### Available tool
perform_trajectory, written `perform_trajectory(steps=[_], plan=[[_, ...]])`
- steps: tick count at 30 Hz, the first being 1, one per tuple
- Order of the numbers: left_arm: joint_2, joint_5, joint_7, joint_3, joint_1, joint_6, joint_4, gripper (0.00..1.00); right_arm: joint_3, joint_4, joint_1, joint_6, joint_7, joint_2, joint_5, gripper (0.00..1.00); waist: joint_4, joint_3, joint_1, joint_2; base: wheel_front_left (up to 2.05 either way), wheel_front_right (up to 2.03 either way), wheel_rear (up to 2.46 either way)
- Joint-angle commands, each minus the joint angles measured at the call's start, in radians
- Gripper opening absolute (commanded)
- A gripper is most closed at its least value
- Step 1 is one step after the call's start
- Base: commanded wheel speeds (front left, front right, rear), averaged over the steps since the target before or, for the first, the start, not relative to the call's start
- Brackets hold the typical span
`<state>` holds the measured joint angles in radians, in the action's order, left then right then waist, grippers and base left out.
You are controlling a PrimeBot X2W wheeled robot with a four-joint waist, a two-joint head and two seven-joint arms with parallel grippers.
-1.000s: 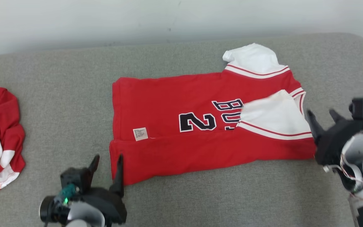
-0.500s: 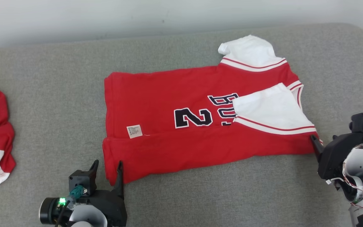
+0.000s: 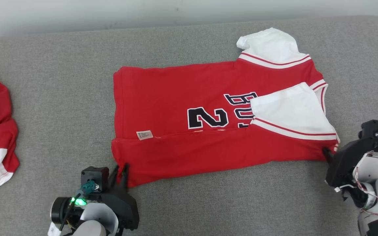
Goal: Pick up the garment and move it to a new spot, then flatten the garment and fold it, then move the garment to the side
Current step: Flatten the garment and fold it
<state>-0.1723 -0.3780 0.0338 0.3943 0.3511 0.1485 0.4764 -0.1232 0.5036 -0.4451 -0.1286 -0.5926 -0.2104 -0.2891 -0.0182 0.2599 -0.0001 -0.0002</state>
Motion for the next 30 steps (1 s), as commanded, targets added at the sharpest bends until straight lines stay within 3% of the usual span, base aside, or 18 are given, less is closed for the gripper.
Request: perform_trajectory(steps=[1, 11, 27, 28, 29, 30], plan=[[-0.005, -0.014, -0.024, 0.007, -0.032, -0.002, 0.036, 0.00, 0.015, 0.016, 0.045, -0.003, -0.013, 0.024, -0.011, 0.00, -0.001, -0.009, 0.0001, 0.0002, 0.00, 0.00, 0.00], [-0.041, -0.034, -0.052, 0.010, -0.106, -0.005, -0.013, 0.00, -0.029, -0.162, 0.160, -0.003, -0.007, 0.041, -0.133, 0.00, -0.009, -0.089, 0.0001, 0.0002, 0.00, 0.00, 0.00], [-0.125, -0.057, -0.169, 0.014, -0.299, 0.046, -0.242, 0.00, -0.133, -0.347, 0.407, -0.002, -0.101, 0.120, -0.099, 0.00, -0.018, -0.162, 0.0001, 0.0002, 0.00, 0.00, 0.00], [-0.128, -0.059, -0.175, 0.014, -0.305, 0.049, -0.249, 0.00, -0.135, -0.344, 0.417, -0.002, -0.111, 0.125, -0.093, 0.06, -0.019, -0.163, 0.0001, 0.0002, 0.00, 0.00, 0.00], [-0.129, -0.061, -0.177, 0.014, -0.308, 0.049, -0.256, 0.40, -0.135, -0.345, 0.424, -0.002, -0.115, 0.129, -0.089, 0.38, -0.020, -0.164, 0.0001, 0.0002, 0.00, 0.00, 0.00], [-0.131, -0.060, -0.175, 0.014, -0.311, 0.052, -0.263, 1.00, -0.140, -0.350, 0.425, -0.002, -0.112, 0.133, -0.085, 1.00, -0.020, -0.163, 0.0001, 0.0002, 0.00, 0.00, 0.00]])
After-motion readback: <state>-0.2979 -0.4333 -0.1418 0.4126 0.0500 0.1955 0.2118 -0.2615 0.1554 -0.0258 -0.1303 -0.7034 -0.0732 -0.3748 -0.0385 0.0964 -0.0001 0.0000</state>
